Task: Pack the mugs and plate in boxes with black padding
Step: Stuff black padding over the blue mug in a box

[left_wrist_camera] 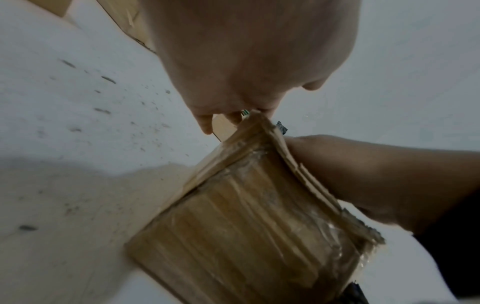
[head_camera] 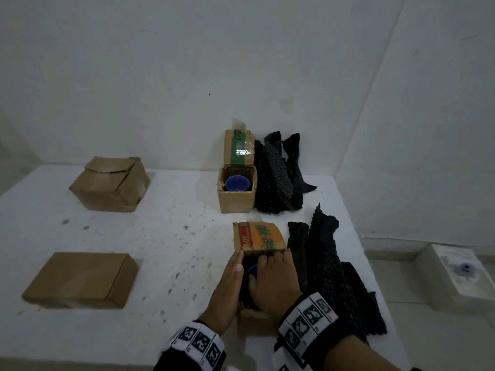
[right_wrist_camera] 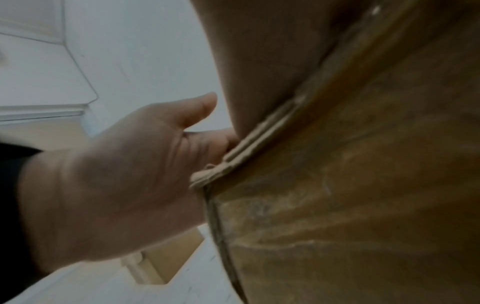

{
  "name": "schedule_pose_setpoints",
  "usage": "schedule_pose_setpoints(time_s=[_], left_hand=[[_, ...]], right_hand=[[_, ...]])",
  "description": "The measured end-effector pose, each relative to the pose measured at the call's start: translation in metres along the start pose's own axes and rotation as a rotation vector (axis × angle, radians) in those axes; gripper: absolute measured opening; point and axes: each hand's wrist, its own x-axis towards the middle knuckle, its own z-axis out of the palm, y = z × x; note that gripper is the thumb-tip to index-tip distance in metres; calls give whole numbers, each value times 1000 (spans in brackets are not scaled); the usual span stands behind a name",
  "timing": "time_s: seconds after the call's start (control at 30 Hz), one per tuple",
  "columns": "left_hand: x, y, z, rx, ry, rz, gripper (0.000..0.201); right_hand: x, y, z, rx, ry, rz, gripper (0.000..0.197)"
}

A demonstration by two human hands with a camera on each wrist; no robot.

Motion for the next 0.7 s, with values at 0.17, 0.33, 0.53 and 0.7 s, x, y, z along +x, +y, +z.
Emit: schedule_pose_setpoints(time_s=[0.17,0.33,0.53,0.7], left_hand=[[-4,3,0,25,-22,-1,54],[-1,3,-4,11,-46,-19,59],[0,1,-7,-13,-81,-20,64],[2,2,-7,-25,-92,-14,50]], right_hand=[[10,4,-1,51,-63,29,54],[-5,-10,-4,234,-30,49,47],[-6,-12,-1,502,-4,142,52],[6,-4,-3,541,-100,196,50]])
